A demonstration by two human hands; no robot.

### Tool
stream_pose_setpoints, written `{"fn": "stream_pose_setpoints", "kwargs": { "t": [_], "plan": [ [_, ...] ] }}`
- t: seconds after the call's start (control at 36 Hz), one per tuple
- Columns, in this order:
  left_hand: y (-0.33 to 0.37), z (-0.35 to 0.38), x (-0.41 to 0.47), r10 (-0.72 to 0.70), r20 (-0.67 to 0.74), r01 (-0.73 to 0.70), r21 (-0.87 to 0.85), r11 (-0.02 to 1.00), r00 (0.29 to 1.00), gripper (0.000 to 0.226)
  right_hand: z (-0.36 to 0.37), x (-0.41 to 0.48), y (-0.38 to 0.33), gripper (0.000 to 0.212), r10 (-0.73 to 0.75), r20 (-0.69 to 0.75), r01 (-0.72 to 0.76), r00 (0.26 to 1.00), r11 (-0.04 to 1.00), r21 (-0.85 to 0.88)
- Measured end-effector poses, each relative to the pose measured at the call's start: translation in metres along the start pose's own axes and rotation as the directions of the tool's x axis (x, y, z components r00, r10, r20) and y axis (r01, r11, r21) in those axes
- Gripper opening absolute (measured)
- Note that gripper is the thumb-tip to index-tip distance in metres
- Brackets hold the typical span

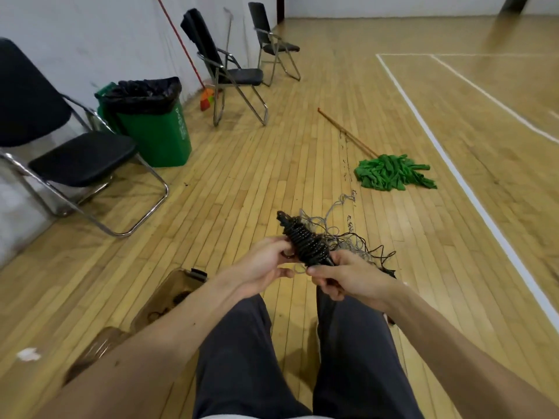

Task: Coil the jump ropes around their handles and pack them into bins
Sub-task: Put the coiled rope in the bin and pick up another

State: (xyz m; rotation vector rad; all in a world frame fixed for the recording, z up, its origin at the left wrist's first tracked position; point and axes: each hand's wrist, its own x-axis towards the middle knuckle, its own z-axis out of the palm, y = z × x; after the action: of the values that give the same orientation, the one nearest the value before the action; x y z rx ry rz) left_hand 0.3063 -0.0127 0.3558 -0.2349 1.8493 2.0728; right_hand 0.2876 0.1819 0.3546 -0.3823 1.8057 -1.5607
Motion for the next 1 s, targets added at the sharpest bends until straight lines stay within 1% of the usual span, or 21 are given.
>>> {"fn": "stream_pose_setpoints", "kwargs": {
  "t": [0.11,0.17,0.25,0.31,0.33,0.42,0.47,0.53,0.61,0.67,0.75,0.83,0.89,0.94,0.97,1.0],
  "plan": [
    [-0.007,-0.023,-0.007,0.001,-0.061,-0.009,-0.128,0.992,0.998,0.041,0.026,0.035,-0.006,0.020,0.064,-0.025,-0.064,0.998,0.998,-0.022],
    [-0.008,-0.040,-0.012,-0.004,-0.124,-0.013,-0.137,0.990,0.992,0.043,0.043,0.058,-0.012,0.017,0.088,-0.012,-0.089,0.996,0.995,-0.043],
    [-0.015,-0.075,-0.015,-0.028,-0.232,0.021,-0.031,0.999,0.972,0.050,0.074,0.090,-0.019,0.011,0.110,-0.007,-0.110,0.994,0.987,-0.120],
    [-0.020,-0.102,-0.018,-0.046,-0.304,0.065,0.054,0.996,0.952,0.061,0.096,0.112,-0.020,0.014,0.096,-0.036,-0.102,0.995,0.964,-0.245],
    [-0.023,-0.120,-0.020,-0.051,-0.347,0.080,0.072,0.994,0.937,0.061,0.108,0.127,-0.019,0.016,0.092,-0.033,-0.097,0.995,0.945,-0.313],
    [-0.032,-0.157,-0.024,-0.026,-0.436,0.074,0.092,0.993,0.899,0.043,0.132,0.156,-0.015,0.018,0.081,-0.033,-0.087,0.996,0.897,-0.433],
    [-0.041,-0.187,-0.023,-0.050,-0.485,0.074,0.030,0.997,0.873,0.041,0.150,0.184,-0.009,0.017,0.086,-0.001,-0.075,0.996,0.869,-0.489],
    [-0.050,-0.215,-0.020,-0.111,-0.525,0.088,-0.069,0.994,0.844,0.043,0.166,0.210,-0.005,0.015,0.104,0.036,-0.068,0.994,0.833,-0.549],
    [-0.068,-0.254,-0.009,-0.196,-0.527,0.099,-0.207,0.973,0.827,0.039,0.183,0.252,0.007,0.021,0.116,0.079,-0.047,0.990,0.802,-0.596],
    [-0.084,-0.274,0.003,-0.223,-0.517,0.107,-0.244,0.964,0.826,0.034,0.188,0.276,0.019,0.016,0.162,0.088,-0.071,0.983,0.772,-0.632],
    [-0.122,-0.299,0.031,-0.258,-0.506,0.165,-0.221,0.961,0.823,0.032,0.186,0.311,0.047,0.025,0.261,0.107,-0.117,0.959,0.714,-0.690],
    [-0.167,-0.315,0.068,-0.340,-0.504,0.273,-0.204,0.940,0.794,0.044,0.175,0.341,0.080,0.031,0.337,0.043,-0.188,0.941,0.623,-0.759],
    [-0.200,-0.320,0.094,-0.427,-0.469,0.336,-0.267,0.903,0.773,0.043,0.166,0.358,0.112,0.031,0.307,0.004,-0.179,0.952,0.566,-0.805],
    [-0.237,-0.321,0.123,-0.502,-0.425,0.392,-0.323,0.861,0.753,0.041,0.159,0.374,0.150,0.051,0.267,-0.025,-0.159,0.963,0.494,-0.855],
    [-0.255,-0.321,0.136,-0.526,-0.411,0.420,-0.324,0.848,0.745,0.040,0.156,0.379,0.165,0.056,0.257,-0.008,-0.138,0.966,0.491,-0.860],
    [-0.271,-0.319,0.148,-0.542,-0.399,0.448,-0.309,0.839,0.739,0.039,0.154,0.385,0.181,0.055,0.264,0.020,-0.118,0.964,0.494,-0.861]
  ]
}}
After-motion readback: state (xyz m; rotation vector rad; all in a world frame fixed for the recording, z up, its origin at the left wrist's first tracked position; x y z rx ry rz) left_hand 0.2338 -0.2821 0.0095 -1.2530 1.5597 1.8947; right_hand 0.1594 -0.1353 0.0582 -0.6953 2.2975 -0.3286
